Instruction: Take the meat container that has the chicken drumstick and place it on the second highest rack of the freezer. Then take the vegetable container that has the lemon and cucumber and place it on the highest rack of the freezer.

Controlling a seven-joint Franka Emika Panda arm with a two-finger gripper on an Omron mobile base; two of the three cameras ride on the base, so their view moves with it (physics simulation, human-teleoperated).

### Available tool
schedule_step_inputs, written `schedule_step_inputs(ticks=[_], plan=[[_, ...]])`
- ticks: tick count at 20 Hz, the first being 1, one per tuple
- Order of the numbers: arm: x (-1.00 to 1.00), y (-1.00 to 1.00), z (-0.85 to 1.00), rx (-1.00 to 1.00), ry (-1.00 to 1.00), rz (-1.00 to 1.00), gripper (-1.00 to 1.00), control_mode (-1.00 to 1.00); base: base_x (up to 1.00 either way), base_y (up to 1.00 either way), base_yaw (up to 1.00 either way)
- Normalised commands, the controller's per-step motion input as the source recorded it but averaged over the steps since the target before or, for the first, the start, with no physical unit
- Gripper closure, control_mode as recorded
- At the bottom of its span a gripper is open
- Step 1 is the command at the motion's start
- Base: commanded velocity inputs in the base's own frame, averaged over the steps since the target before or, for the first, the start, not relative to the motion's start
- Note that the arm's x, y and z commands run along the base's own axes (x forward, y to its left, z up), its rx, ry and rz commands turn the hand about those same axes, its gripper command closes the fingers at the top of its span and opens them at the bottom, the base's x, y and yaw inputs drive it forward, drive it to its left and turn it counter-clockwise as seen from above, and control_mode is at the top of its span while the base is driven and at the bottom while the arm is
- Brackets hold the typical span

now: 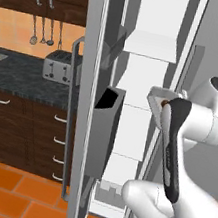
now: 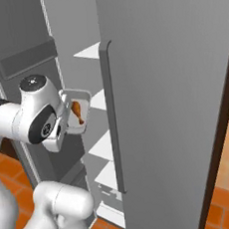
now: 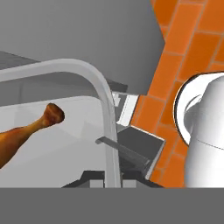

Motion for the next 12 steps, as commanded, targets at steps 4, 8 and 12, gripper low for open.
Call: schedule_step_inputs(ticks=[4, 8, 12], plan=[[1.0, 0.29, -0.23, 0.0, -0.02, 0.0, 1.0, -1.0, 0.0, 0.0, 0.0], [0.87, 0.03, -0.02, 0.0, 0.0, -0.06, 1.0, -1.0, 0.0, 0.0, 0.0], [0.3, 0.0, -0.42, 0.0, -0.14, -0.02, 1.0, -1.0, 0.0, 0.0, 0.0]])
